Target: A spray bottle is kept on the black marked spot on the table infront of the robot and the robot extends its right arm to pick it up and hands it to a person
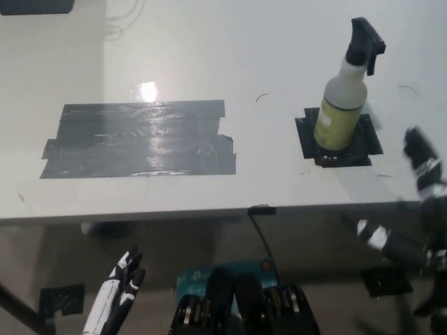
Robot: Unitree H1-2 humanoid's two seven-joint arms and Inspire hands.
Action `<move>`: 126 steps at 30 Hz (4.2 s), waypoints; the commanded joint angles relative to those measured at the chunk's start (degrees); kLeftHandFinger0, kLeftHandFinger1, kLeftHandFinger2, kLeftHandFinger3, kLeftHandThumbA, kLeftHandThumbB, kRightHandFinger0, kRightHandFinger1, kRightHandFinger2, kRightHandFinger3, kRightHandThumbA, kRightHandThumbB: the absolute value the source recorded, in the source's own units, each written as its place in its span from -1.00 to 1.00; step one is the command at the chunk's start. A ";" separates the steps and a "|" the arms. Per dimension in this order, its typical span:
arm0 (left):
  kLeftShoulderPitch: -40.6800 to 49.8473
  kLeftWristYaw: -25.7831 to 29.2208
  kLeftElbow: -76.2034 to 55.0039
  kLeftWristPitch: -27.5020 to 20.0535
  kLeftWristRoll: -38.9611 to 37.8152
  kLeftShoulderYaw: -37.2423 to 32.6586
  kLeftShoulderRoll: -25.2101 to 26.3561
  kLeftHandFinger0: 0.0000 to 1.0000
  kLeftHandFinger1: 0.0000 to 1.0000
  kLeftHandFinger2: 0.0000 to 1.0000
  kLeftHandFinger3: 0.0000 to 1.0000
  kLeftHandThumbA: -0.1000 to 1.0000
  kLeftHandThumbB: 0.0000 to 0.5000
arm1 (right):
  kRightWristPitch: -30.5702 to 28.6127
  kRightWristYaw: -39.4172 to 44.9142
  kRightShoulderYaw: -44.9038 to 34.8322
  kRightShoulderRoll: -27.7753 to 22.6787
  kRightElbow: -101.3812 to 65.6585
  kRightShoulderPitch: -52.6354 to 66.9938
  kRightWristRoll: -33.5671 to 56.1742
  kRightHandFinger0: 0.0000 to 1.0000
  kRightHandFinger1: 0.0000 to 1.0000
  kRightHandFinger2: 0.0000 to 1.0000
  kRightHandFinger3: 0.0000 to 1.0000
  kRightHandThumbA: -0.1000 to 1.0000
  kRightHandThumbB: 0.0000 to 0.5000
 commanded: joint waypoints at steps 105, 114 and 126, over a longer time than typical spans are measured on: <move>-3.11 -1.83 -2.02 -1.06 -0.46 -0.61 1.42 1.00 1.00 1.00 1.00 0.89 -0.11 | 23.27 6.17 -2.63 11.50 60.27 -48.51 15.04 -1.00 -0.38 0.39 0.30 -1.00 -0.37; -3.77 -2.52 -2.45 -0.43 -0.24 -0.59 1.60 1.00 1.00 1.00 1.00 0.85 -0.14 | 25.52 6.24 -1.69 11.28 59.04 -48.82 14.55 -1.00 -0.34 0.43 0.32 -1.00 -0.43; -4.56 -2.77 -1.95 -1.19 1.18 -1.13 2.51 1.00 1.00 1.00 1.00 0.83 -0.18 | 23.53 6.03 -3.62 11.34 55.90 -48.30 15.99 -0.66 0.08 0.74 0.72 -0.72 -0.06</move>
